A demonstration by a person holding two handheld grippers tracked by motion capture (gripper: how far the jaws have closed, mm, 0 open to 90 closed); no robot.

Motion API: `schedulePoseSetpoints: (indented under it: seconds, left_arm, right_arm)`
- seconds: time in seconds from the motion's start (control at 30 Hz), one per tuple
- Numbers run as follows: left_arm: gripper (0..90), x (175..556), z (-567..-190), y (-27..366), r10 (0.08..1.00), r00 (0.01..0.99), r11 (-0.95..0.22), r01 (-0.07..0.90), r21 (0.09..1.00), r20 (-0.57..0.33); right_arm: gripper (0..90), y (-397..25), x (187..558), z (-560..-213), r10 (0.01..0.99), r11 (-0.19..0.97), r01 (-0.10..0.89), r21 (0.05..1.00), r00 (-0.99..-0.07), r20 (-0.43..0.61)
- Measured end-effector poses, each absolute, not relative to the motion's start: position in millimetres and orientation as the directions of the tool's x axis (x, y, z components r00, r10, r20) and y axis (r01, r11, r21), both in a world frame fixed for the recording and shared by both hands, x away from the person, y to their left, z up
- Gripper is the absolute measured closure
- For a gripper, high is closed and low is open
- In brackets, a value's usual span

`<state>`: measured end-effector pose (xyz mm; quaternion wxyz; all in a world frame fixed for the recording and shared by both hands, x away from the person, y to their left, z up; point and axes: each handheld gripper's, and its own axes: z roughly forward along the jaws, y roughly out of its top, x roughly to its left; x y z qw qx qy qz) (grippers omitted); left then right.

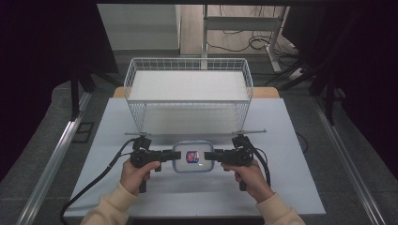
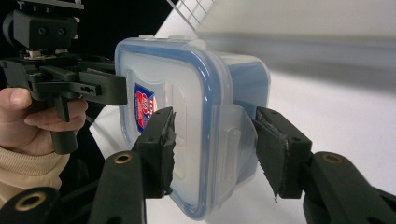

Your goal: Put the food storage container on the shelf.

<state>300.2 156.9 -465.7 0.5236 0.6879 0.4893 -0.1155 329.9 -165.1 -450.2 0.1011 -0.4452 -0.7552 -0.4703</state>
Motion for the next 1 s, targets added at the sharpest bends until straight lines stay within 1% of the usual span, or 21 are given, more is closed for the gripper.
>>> schedulePoseSetpoints:
  seconds: [0.27, 0.53, 0.67, 0.77, 1.0]
  left_arm:
    - [53.1, 316, -437, 160, 0.555, 0.524, 0.031, 0.763, 0.645, -0.646]
    - [53.1, 330, -405, 163, 0.555, 0.556, 0.038, 0.726, 0.687, -0.618]
    - [53.1, 343, -387, 167, 0.553, 0.561, 0.048, 0.717, 0.696, -0.616]
    - [53.1, 352, -372, 170, 0.559, 0.576, 0.039, 0.700, 0.713, -0.596]
    - [53.1, 372, -353, 178, 0.553, 0.584, 0.055, 0.687, 0.725, -0.595]
  right_arm:
    - [49.5, -161, 342, -423, 0.575, 0.151, 0.736, 0.660, -0.609, 0.547]
    - [49.5, -158, 357, -390, 0.572, 0.156, 0.692, 0.705, -0.645, 0.507]
    - [49.5, -155, 368, -371, 0.572, 0.156, 0.677, 0.720, -0.656, 0.493]
    - [49.5, -152, 377, -358, 0.568, 0.156, 0.660, 0.734, -0.669, 0.480]
    - [49.5, -144, 398, -332, 0.567, 0.165, 0.643, 0.748, -0.682, 0.462]
